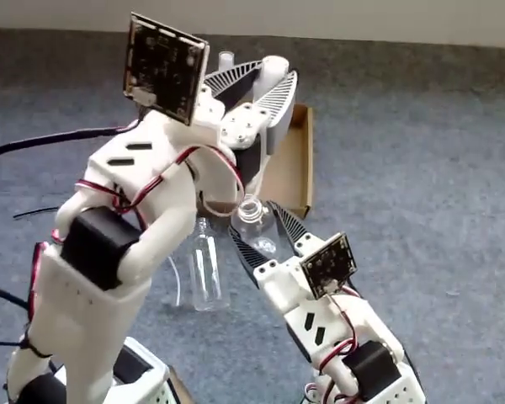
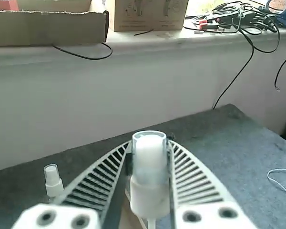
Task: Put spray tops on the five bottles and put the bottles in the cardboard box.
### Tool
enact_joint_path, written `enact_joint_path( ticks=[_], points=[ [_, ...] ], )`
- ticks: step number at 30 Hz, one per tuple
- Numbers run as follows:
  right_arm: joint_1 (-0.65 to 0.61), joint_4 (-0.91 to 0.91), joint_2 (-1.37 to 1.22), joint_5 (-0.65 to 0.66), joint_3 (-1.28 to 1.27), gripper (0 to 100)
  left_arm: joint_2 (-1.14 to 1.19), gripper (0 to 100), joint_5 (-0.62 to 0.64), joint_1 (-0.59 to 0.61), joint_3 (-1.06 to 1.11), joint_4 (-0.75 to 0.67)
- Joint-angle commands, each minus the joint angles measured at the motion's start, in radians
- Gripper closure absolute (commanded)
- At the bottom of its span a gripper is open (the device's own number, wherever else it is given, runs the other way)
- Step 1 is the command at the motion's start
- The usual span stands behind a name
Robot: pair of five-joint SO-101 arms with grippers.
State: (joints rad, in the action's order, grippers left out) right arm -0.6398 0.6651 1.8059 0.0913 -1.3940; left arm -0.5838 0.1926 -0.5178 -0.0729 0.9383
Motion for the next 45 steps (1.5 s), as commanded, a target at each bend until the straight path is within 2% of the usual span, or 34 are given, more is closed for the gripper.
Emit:
enact_joint_path(
  ticks=[1, 10, 16, 24, 31, 45],
  points=[
    [0.005, -0.025, 0.016, -0.009, 0.01, 99.3, -0.005, 100, -0.009, -0.024, 0.038, -0.043],
    [0.012, -0.025, 0.016, -0.009, 0.008, 99.3, -0.004, 100, -0.011, -0.018, -0.041, -0.06],
    [0.012, 0.016, 0.019, -0.008, 0.008, 99.4, -0.004, 100, -0.106, -0.018, -0.044, -0.061],
    [0.012, 0.022, 0.024, -0.008, 0.008, 99.4, 0.001, 100, -0.107, -0.015, -0.045, -0.083],
    [0.012, 0.022, 0.024, -0.008, 0.008, 99.4, 0.004, 100, -0.107, 0.053, -0.041, -0.114],
    [0.012, 0.021, 0.016, -0.008, 0.008, 99.4, -0.005, 100, -0.101, 0.044, -0.071, -0.068]
  ],
)
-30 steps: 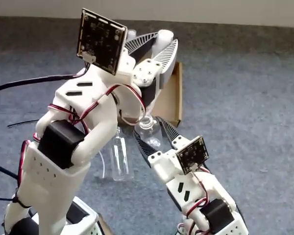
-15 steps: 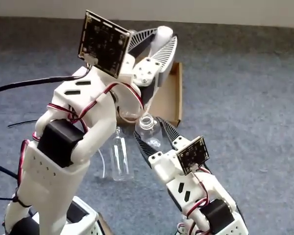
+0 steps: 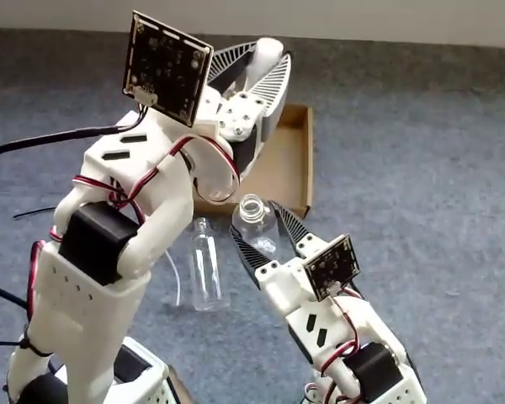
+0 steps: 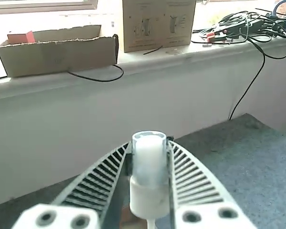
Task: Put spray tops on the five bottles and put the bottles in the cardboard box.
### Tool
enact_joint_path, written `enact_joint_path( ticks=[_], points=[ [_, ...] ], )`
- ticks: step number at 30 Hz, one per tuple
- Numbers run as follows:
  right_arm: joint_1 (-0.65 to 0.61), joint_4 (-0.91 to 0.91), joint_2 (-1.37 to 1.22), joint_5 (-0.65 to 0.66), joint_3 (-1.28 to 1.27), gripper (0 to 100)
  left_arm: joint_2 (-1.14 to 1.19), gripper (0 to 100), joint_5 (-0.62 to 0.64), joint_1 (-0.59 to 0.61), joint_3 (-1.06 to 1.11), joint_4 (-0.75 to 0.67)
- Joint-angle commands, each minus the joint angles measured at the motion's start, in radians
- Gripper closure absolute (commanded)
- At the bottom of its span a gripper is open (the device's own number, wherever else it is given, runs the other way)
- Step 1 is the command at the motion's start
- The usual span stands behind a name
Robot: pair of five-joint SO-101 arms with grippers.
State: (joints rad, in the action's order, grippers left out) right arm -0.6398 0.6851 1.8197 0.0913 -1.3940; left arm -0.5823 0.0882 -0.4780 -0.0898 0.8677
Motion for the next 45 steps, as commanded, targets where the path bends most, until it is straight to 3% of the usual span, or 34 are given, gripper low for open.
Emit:
enact_joint_path(
  ticks=[1, 8, 26, 38, 45],
  points=[
    [0.012, 0.001, 0.002, -0.008, 0.008, 99.4, -0.007, 100, 0.003, -0.004, -0.058, 0.011],
    [0.012, 0.001, 0.004, -0.008, 0.008, 99.4, -0.005, 100, 0.005, -0.096, -0.136, 0.091],
    [0.012, 0.002, 0.01, -0.008, 0.008, 99.4, -0.005, 100, 0.005, -0.096, 0.035, 0.092],
    [0.157, 0.001, 0.001, -0.015, 0.018, 99.4, -0.209, 99, -0.003, -0.065, 0.349, 0.14],
    [0.159, 0.002, 0.001, -0.015, 0.019, 99.4, -0.237, 89, -0.077, -0.068, 0.55, 0.14]
  ],
)
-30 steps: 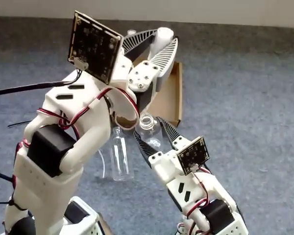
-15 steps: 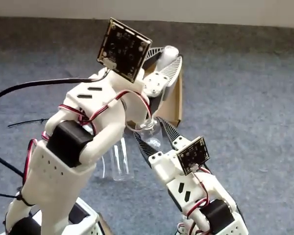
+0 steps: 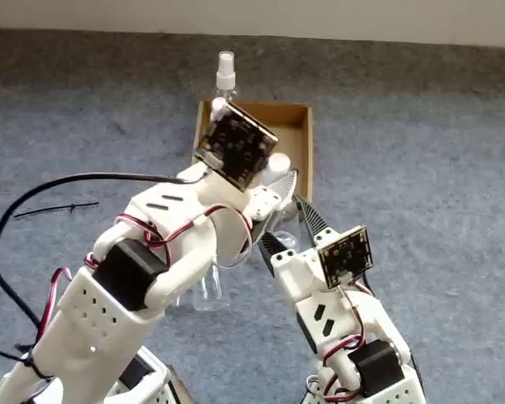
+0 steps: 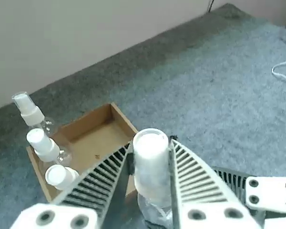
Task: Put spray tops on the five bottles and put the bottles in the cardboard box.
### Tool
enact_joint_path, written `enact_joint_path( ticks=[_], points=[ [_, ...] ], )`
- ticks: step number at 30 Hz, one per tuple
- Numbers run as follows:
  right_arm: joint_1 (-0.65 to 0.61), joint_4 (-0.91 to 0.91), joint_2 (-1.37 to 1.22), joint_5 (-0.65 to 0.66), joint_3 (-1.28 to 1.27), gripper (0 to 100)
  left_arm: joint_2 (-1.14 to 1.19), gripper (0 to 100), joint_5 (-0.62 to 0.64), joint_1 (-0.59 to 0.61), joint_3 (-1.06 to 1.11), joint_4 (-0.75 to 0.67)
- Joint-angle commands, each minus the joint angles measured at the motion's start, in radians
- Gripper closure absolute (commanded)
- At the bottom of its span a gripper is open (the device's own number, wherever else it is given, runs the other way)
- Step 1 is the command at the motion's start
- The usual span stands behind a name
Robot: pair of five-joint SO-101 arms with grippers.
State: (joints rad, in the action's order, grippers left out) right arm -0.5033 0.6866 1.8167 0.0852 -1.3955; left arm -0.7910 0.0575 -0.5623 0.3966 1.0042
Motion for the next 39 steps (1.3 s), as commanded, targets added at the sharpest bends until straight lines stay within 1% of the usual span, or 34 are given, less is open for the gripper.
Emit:
enact_joint_path(
  ticks=[1, 9, 11, 17, 21, 22, 27, 29, 32, 34, 35, 39],
  points=[
    [0.022, 0.001, 0.004, -0.009, 0.019, 99.4, -0.028, 89, -0.048, 0.016, 0.064, 0.002],
    [0.022, 0.001, 0.005, -0.009, 0.012, 99.4, -0.028, 88, -0.049, 0.015, -0.122, 0.014],
    [0.022, 0.001, 0.005, -0.009, 0.012, 99.4, -0.022, 88, -0.066, 0.015, -0.157, 0.041],
    [0.022, 0.001, 0.005, -0.009, 0.012, 99.4, -0.019, 88, -0.08, 0.015, -0.154, 0.051],
    [0.022, 0.001, 0.005, -0.008, 0.012, 99.4, -0.019, 78, -0.083, 0.015, -0.125, 0.051],
    [0.022, 0.001, 0.005, -0.008, 0.012, 99.4, -0.019, 77, -0.083, 0.015, -0.125, 0.051],
    [0.021, 0.001, 0.005, -0.008, 0.012, 99.4, -0.025, 77, -0.084, 0.022, -0.196, 0.051],
    [0.021, 0.001, 0.007, -0.008, 0.012, 99.4, -0.021, 80, -0.084, 0.035, -0.226, 0.051],
    [0.021, 0.001, 0.008, -0.008, 0.01, 99.4, -0.019, 84, -0.084, 0.147, -0.229, 0.044],
    [0.021, 0.001, 0.008, -0.008, 0.01, 99.4, -0.019, 85, -0.084, 0.214, -0.217, 0.041],
    [0.021, 0.001, 0.008, -0.008, 0.01, 99.4, -0.018, 85, -0.084, 0.229, -0.208, 0.038],
    [0.021, 0.001, 0.01, -0.008, 0.01, 99.4, -0.018, 85, -0.086, 0.185, -0.119, 0.035]
  ],
)
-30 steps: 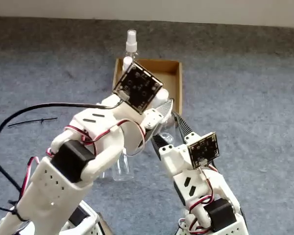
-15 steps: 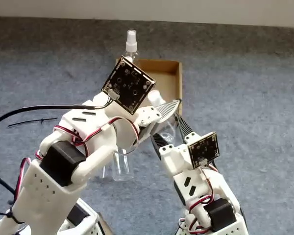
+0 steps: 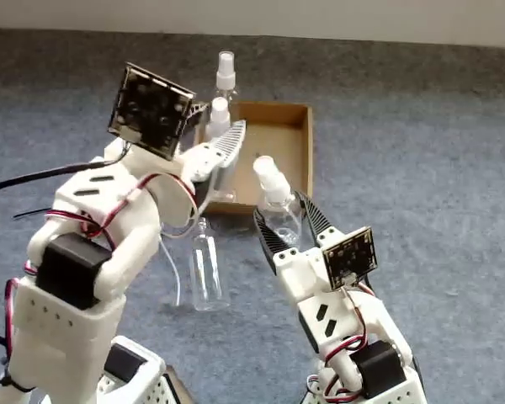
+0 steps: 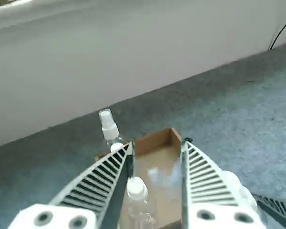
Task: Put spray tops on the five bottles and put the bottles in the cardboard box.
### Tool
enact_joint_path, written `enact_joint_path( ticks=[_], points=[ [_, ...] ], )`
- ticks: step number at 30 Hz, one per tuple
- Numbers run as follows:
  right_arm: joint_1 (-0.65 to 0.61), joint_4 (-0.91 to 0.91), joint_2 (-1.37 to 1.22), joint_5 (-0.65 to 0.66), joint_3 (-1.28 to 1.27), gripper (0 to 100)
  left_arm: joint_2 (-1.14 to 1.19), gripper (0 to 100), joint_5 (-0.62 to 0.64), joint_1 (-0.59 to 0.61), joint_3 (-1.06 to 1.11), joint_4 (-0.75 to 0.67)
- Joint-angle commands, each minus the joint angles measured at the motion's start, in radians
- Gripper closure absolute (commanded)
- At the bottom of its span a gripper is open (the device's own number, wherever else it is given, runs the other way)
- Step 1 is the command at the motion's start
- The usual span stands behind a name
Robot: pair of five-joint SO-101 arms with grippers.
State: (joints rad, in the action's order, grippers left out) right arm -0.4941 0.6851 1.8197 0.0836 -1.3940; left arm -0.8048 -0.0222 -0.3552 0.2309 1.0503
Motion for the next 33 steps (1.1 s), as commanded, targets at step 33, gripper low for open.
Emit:
enact_joint_path(
  ticks=[33],
  points=[
    [0.01, 0.002, 0.004, -0.006, 0.008, 99.4, -0.004, 85, -0.063, -0.257, 0.015, -0.015]
  ],
)
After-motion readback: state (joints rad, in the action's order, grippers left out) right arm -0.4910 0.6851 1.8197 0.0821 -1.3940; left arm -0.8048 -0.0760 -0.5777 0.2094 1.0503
